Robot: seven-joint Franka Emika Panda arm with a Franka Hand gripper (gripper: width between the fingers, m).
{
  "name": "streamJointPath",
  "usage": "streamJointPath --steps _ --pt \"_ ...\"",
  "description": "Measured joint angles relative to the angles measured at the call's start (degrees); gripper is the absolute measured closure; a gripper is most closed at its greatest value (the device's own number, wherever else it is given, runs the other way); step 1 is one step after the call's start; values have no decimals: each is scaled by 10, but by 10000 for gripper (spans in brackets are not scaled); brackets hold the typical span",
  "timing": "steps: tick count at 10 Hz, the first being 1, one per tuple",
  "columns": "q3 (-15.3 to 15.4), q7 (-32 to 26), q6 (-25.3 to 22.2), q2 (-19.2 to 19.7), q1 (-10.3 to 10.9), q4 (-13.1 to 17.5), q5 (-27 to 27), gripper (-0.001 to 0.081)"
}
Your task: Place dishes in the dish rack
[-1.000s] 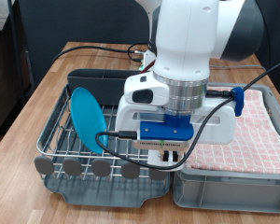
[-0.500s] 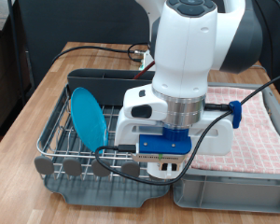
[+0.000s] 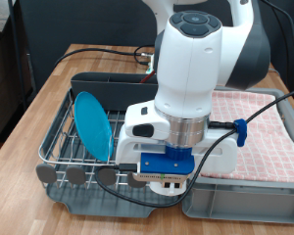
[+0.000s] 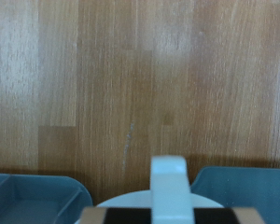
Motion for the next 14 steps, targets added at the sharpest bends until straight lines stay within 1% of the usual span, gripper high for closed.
streamJointPath --steps 4,5,6,7,8,9,10,11,12,13,14 --pt "6 -5 -3 11 -10 11 7 734" --pt "8 -7 -11 14 -14 15 8 678" --pt "11 -10 -24 16 -19 20 9 678" --pt "15 -15 -38 18 -23 26 10 514" --pt "18 -19 -50 22 -27 35 12 514" --pt "23 -26 -65 25 -32 44 17 334" --pt "28 -34 -83 26 -37 53 20 334" --pt "31 -39 -97 26 -40 62 22 168" --pt "33 -44 -111 26 -43 71 24 49" --pt "34 -46 -123 26 -44 79 26 49" --pt "34 -47 -137 26 -44 87 27 15"
